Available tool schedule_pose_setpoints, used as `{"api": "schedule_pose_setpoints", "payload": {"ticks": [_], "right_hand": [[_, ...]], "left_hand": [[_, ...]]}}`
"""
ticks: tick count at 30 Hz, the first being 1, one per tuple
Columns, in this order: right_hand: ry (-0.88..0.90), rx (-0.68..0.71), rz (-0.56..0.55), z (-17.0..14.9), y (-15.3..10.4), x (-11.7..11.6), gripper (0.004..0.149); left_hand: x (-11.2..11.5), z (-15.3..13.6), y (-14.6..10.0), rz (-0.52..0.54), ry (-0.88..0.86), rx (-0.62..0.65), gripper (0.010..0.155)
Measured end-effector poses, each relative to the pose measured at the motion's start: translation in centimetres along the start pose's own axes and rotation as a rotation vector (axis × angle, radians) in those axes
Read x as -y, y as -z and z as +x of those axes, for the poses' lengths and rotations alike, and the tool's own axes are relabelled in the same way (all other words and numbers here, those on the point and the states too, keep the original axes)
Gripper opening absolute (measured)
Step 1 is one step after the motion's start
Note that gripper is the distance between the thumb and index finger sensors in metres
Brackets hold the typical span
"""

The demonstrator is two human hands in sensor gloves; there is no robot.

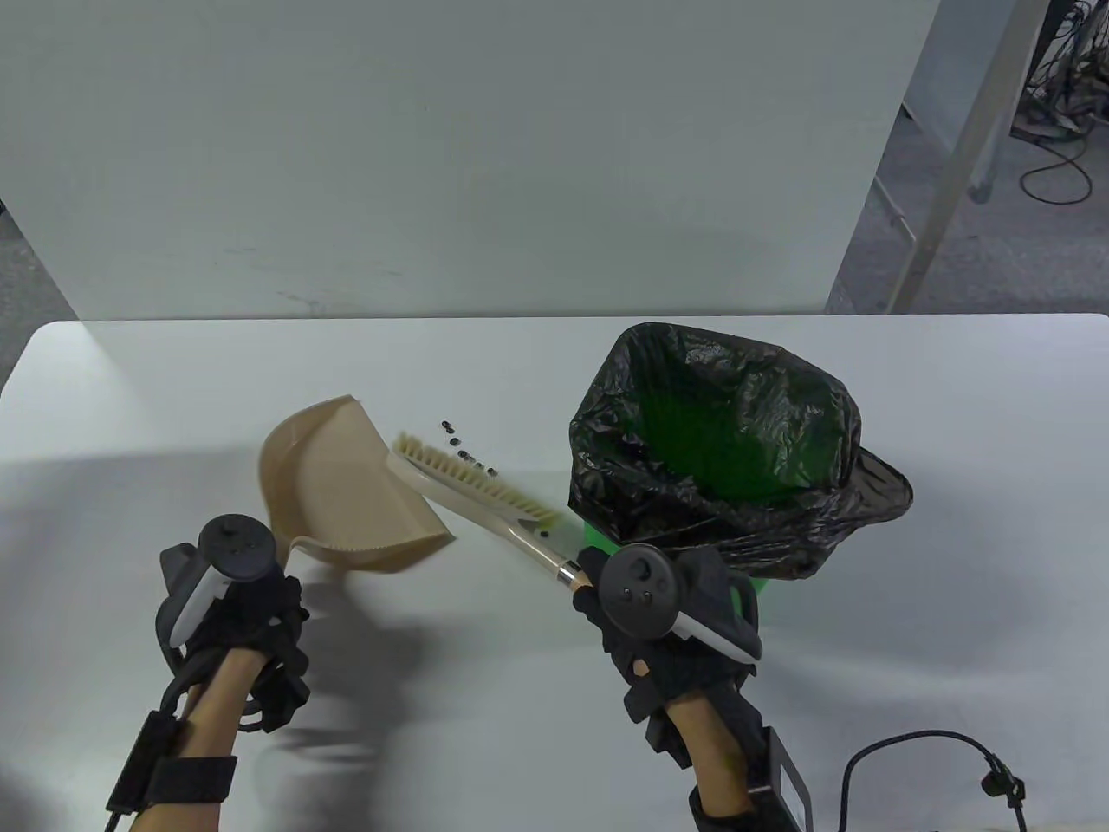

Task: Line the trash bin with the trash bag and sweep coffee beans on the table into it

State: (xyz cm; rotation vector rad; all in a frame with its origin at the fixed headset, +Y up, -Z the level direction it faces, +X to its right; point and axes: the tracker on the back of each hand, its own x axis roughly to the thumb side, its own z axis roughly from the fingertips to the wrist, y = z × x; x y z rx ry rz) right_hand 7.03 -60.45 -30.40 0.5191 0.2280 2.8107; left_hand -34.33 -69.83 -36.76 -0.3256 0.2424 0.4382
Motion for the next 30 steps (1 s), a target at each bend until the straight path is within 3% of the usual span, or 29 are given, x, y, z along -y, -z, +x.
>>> {"api": "schedule_pose_setpoints", "payload": {"ticks": [6, 10, 22, 30], "right_hand": [[-0.101, -0.049, 0.108, 0.2, 1.1, -1.6, 0.052], [-0.106, -0.068, 0.091, 0.1, 2.5, -3.0, 0.054], [-0.132, -0.144, -0.072, 0.2, 7.4, -8.3, 0.056], [-0.099, -0.111, -0.228, 0.7, 6.4, -7.2, 0.055]], "left_hand": [[-0.5, -0.2, -0.2, -0.012, 0.043, -0.023, 0.079], [-0.5, -0.3, -0.2, -0.068, 0.08, -0.041, 0.08], [-0.2, -0.1, -0.1, -0.121, 0.067, 0.011, 0.081], [1.1, 0.4, 0.4, -0.142, -0.013, 0.068, 0.082]]}}
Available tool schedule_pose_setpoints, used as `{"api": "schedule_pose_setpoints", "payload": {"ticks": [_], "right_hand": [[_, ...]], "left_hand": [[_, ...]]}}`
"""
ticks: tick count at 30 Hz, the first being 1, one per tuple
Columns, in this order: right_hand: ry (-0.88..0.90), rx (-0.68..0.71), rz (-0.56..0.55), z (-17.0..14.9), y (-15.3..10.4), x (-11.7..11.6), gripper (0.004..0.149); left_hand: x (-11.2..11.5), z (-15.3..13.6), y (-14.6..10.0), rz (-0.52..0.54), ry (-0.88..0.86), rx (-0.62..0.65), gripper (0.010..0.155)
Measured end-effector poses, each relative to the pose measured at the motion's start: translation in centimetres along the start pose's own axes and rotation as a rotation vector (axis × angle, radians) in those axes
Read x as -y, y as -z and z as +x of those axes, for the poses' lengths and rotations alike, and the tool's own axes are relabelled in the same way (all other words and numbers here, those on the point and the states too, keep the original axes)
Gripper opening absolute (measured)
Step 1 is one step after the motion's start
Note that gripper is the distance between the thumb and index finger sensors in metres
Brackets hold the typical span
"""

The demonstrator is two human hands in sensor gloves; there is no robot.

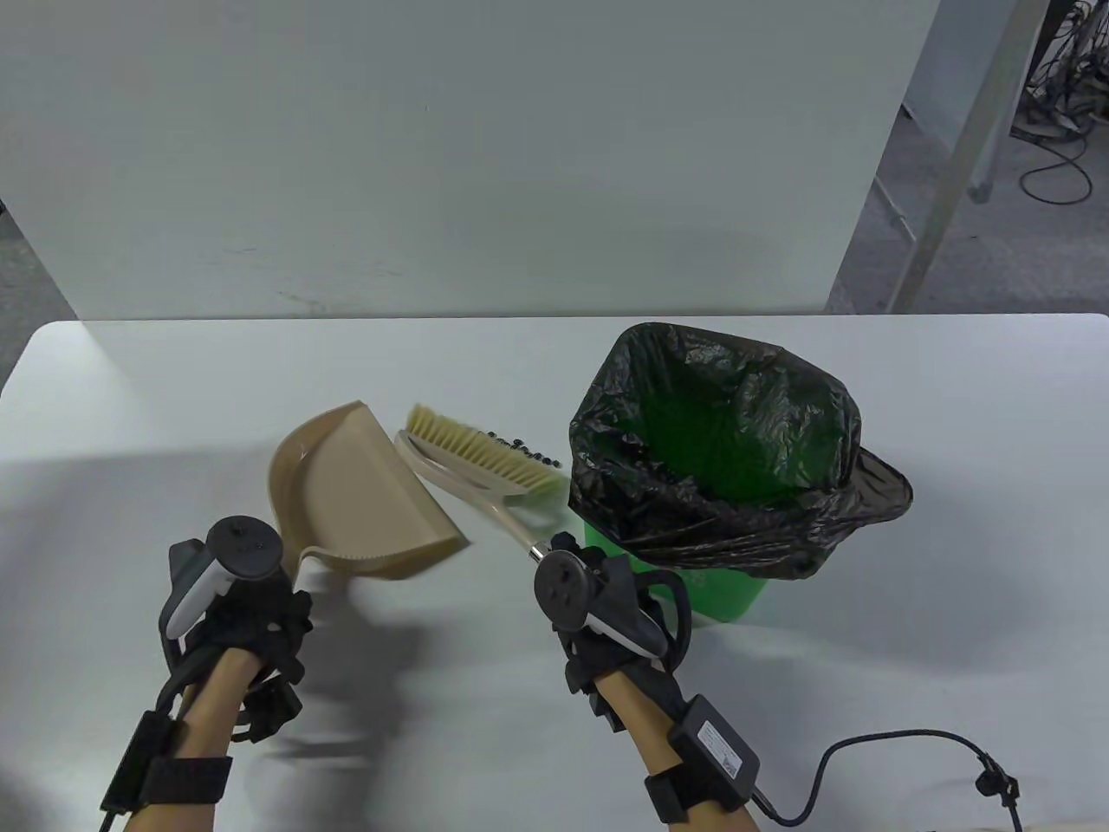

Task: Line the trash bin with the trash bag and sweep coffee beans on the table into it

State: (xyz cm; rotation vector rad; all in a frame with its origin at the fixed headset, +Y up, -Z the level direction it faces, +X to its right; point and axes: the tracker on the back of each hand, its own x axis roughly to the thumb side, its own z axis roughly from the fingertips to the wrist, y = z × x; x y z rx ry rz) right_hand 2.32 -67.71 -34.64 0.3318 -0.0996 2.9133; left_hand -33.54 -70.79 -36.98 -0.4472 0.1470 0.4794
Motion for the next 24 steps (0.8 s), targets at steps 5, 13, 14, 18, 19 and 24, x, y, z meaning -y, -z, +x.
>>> {"api": "schedule_pose_setpoints", "payload": {"ticks": [5, 13, 14, 18, 19, 24], "right_hand": [[0.144, -0.094, -0.077, 0.1, -1.1, 1.3, 0.055], [0.051, -0.212, 0.054, 0.9, -0.8, -0.4, 0.057], [0.05, -0.22, 0.075, 0.9, -0.5, -0.9, 0.058], [0.034, -0.25, 0.117, 1.2, 0.8, -2.8, 0.059], [0.031, -0.245, 0.121, 1.3, 1.1, -3.2, 0.059], [0.1, -0.161, 0.131, 1.9, 1.4, -4.2, 0.057]], "left_hand": [[0.5, 0.6, 0.2, -0.007, 0.002, 0.039, 0.082], [1.6, 2.2, 0.3, -0.014, 0.029, 0.098, 0.082], [1.8, 2.5, 0.3, -0.016, 0.032, 0.1, 0.082], [2.8, 3.5, 0.8, -0.022, 0.057, 0.097, 0.082], [3.0, 3.8, 0.8, -0.02, 0.06, 0.099, 0.082], [3.7, 4.9, 0.7, -0.017, 0.069, 0.118, 0.082]]}}
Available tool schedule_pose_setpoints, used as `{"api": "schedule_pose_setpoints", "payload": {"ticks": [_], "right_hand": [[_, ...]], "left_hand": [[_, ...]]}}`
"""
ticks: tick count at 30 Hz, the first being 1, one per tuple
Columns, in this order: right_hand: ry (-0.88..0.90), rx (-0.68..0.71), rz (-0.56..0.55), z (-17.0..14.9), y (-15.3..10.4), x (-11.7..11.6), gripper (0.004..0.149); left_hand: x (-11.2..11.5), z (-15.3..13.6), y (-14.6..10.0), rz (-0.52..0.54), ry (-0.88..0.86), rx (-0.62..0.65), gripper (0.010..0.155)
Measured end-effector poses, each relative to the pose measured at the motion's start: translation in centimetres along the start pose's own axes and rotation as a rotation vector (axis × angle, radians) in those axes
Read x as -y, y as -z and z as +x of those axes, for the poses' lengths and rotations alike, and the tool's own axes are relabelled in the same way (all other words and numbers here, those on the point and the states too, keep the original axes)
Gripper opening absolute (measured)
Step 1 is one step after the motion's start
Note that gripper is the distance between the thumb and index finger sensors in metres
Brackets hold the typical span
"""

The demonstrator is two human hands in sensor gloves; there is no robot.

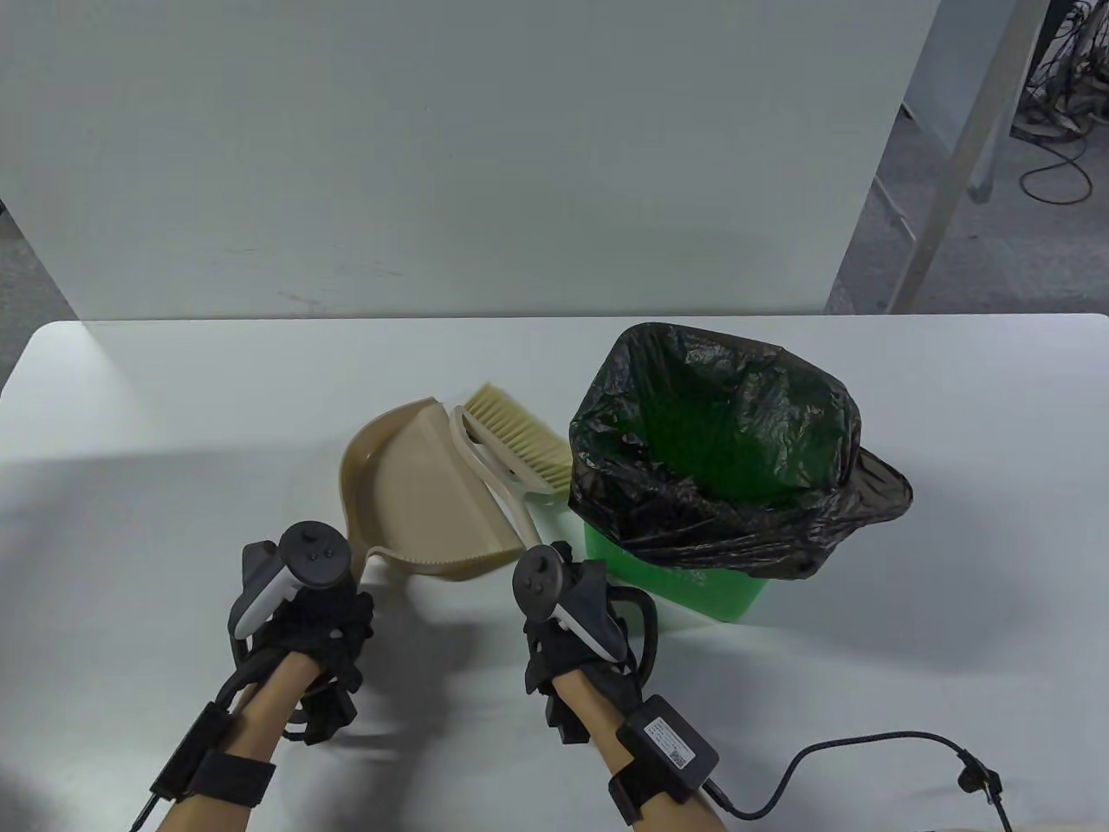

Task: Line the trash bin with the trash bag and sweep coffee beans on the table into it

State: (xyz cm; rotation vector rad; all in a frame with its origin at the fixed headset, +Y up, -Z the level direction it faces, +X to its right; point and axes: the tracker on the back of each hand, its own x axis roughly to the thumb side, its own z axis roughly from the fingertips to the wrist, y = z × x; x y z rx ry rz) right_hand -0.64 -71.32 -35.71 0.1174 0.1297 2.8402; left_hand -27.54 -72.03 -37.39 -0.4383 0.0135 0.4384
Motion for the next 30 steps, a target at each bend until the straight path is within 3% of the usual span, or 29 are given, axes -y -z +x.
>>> {"api": "schedule_pose_setpoints", "payload": {"ticks": [6, 12, 16, 21, 26, 30], "right_hand": [[0.177, 0.25, 0.075, 1.1, -0.7, 1.0, 0.057], [0.318, 0.36, 0.019, 1.7, -1.8, 2.8, 0.056], [0.251, 0.305, -0.063, 1.2, -1.8, 3.5, 0.056], [0.111, 0.131, -0.138, 0.6, -0.7, 3.4, 0.056], [0.019, 0.004, -0.077, 0.8, 1.1, 2.1, 0.056], [0.016, 0.029, -0.025, 2.0, 2.0, 0.9, 0.056]], "left_hand": [[0.4, 0.6, -0.1, 0.015, -0.005, 0.011, 0.082], [0.2, 0.4, -0.3, 0.032, -0.033, 0.017, 0.082], [-0.1, 0.2, -0.5, 0.04, -0.042, 0.019, 0.081], [-0.4, 0.1, -0.6, 0.056, -0.036, 0.015, 0.081], [-1.1, 0.1, -0.9, 0.075, -0.022, 0.013, 0.08], [-1.3, -0.3, -1.0, 0.09, -0.007, 0.005, 0.08]]}}
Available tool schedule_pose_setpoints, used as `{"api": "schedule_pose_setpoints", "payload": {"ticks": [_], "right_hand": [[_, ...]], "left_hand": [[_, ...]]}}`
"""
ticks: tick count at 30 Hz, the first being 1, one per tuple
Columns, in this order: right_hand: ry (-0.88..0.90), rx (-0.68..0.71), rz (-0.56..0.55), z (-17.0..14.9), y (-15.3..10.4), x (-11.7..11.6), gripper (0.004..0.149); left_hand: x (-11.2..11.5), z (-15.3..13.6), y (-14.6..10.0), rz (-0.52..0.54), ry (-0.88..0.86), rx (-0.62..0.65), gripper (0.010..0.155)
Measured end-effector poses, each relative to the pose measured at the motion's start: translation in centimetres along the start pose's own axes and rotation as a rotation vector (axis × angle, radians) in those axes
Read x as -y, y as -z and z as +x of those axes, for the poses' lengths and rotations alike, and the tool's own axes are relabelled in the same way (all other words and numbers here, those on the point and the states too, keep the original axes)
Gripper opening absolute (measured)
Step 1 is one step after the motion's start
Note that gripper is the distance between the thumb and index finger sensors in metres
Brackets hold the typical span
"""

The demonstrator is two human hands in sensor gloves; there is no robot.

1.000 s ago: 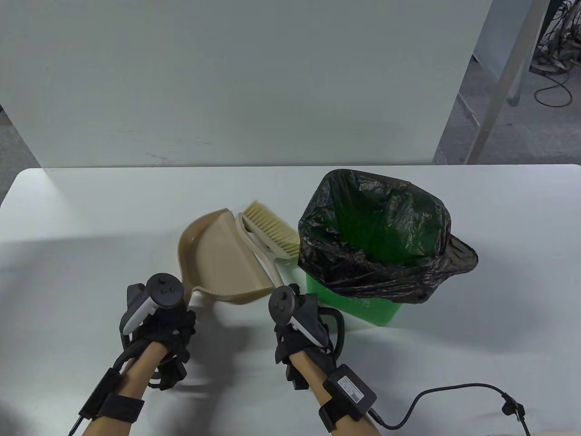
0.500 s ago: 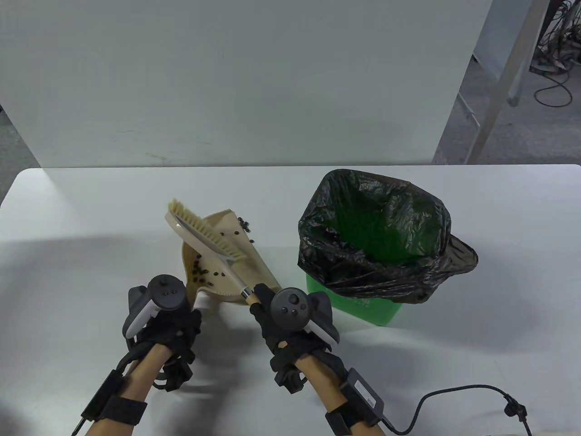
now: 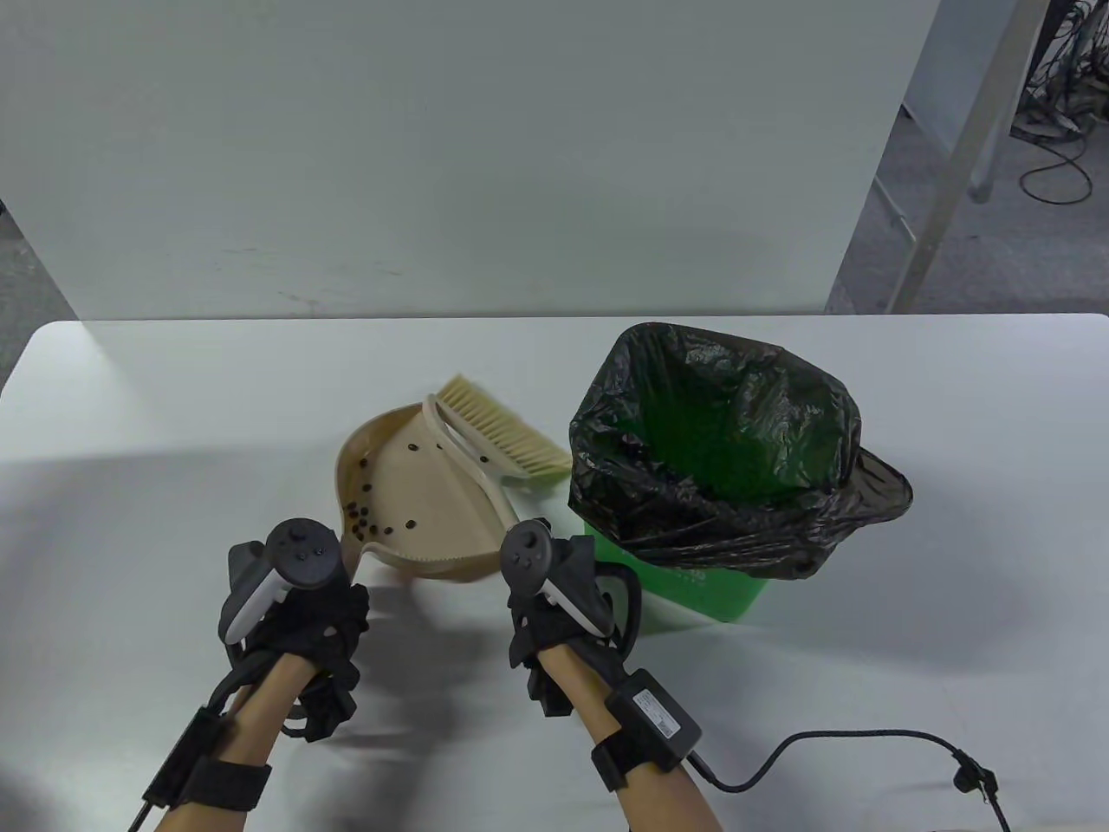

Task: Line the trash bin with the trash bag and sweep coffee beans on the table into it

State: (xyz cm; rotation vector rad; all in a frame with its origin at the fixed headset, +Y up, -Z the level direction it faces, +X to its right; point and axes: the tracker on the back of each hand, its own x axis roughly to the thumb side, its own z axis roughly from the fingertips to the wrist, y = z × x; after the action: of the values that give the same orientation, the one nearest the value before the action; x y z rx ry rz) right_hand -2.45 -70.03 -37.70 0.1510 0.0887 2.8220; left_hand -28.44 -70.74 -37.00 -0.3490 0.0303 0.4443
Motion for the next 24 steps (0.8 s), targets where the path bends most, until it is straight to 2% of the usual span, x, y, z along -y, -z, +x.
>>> {"api": "schedule_pose_setpoints", "payload": {"ticks": [6, 10, 13, 16, 19, 24], "right_hand": [[0.239, 0.17, 0.06, 1.0, -0.9, 0.7, 0.055], [0.328, 0.215, 0.002, 0.5, -2.0, 2.4, 0.055], [0.326, 0.189, -0.062, -0.4, -2.4, 3.0, 0.055], [0.302, 0.142, -0.075, -1.4, -2.3, 3.0, 0.055], [0.192, 0.072, -0.092, -1.8, -1.7, 2.6, 0.055], [0.091, -0.013, -0.042, -1.7, 0.0, 1.1, 0.055]], "left_hand": [[0.3, -0.3, 0.1, -0.012, -0.013, -0.004, 0.08], [0.3, -0.2, 0.0, -0.012, -0.027, -0.001, 0.08], [0.3, -0.3, 0.0, -0.011, -0.038, 0.001, 0.08], [0.3, -0.3, -0.1, -0.012, -0.044, 0.0, 0.08], [-0.1, -0.2, -0.3, 0.008, -0.037, -0.005, 0.08], [-0.6, 0.0, -0.7, 0.05, 0.026, -0.006, 0.079]]}}
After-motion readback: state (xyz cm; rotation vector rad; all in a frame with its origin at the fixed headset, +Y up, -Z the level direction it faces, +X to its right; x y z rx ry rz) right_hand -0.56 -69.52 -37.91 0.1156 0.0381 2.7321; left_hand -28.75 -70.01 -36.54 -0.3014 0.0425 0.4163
